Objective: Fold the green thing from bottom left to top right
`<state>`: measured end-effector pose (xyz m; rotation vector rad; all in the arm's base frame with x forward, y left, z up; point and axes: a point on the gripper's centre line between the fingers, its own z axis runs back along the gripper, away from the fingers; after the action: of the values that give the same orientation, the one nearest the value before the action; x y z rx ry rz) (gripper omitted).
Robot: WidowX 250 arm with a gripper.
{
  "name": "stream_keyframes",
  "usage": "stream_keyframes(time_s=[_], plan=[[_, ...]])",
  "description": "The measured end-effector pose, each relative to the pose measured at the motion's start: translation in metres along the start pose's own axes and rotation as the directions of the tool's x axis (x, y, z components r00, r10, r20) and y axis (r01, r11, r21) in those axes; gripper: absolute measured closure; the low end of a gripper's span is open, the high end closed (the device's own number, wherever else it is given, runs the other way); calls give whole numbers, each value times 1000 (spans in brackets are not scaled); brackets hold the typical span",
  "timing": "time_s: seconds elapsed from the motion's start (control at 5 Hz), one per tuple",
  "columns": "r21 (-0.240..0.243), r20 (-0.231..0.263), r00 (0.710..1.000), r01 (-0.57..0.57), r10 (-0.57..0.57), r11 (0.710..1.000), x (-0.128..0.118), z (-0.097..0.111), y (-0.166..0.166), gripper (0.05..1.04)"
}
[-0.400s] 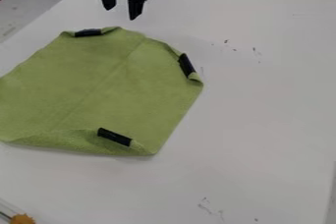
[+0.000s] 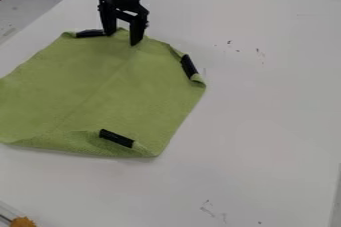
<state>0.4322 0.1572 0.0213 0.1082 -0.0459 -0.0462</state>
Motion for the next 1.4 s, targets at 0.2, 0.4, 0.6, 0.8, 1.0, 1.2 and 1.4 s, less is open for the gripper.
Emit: stream_keyframes(time_s=[0.2,0.4,0.6,0.8,1.0,1.2,1.4], plan=[[47,28,999,-29,28,998,0,27,-12,83],[57,26,988,-155,153,986,-30,47,-30,83],[15,25,937,-349,349,937,-79,57,-60,83],[4,-11,882,-471,471,882,-126,49,-88,83],[-7,-51,836,-547,546,837,-163,44,-106,83],[7,-53,793,-608,607,794,-183,30,-127,83],[-7,-44,740,-672,671,741,-195,21,-132,85]])
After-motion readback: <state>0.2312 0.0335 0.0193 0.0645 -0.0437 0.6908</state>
